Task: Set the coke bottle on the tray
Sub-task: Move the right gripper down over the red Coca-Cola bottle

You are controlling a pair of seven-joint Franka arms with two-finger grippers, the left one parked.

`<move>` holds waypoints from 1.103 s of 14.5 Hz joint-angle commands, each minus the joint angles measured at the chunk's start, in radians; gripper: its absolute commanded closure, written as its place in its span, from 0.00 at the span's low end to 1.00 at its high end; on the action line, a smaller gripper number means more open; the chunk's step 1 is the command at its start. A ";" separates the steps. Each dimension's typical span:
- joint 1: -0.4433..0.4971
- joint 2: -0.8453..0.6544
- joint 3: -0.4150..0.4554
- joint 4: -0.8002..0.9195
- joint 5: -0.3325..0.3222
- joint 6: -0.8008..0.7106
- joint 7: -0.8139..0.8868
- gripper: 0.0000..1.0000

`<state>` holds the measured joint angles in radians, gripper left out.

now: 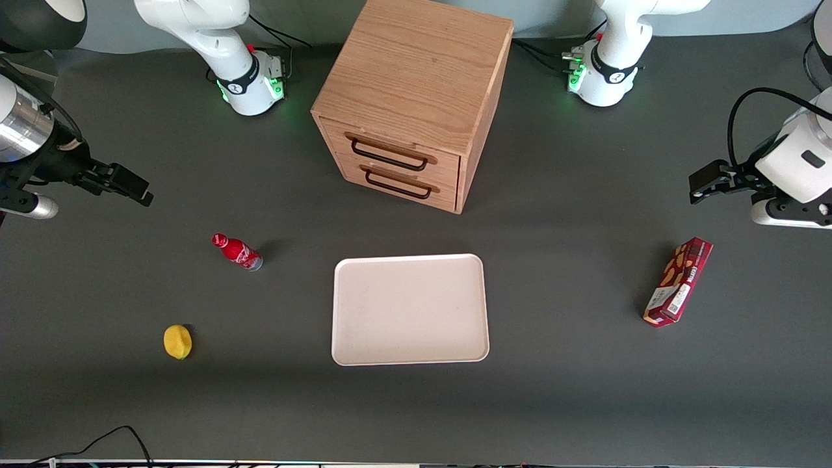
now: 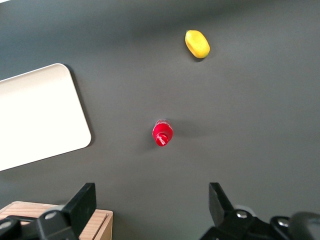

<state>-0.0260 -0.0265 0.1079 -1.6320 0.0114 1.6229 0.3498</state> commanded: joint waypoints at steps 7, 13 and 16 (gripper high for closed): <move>-0.008 0.019 0.019 -0.154 -0.019 0.107 -0.078 0.00; -0.011 0.091 0.039 -0.615 -0.019 0.705 -0.069 0.00; -0.011 0.106 0.039 -0.649 -0.021 0.743 -0.074 0.28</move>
<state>-0.0321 0.0996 0.1450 -2.2661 0.0031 2.3524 0.2954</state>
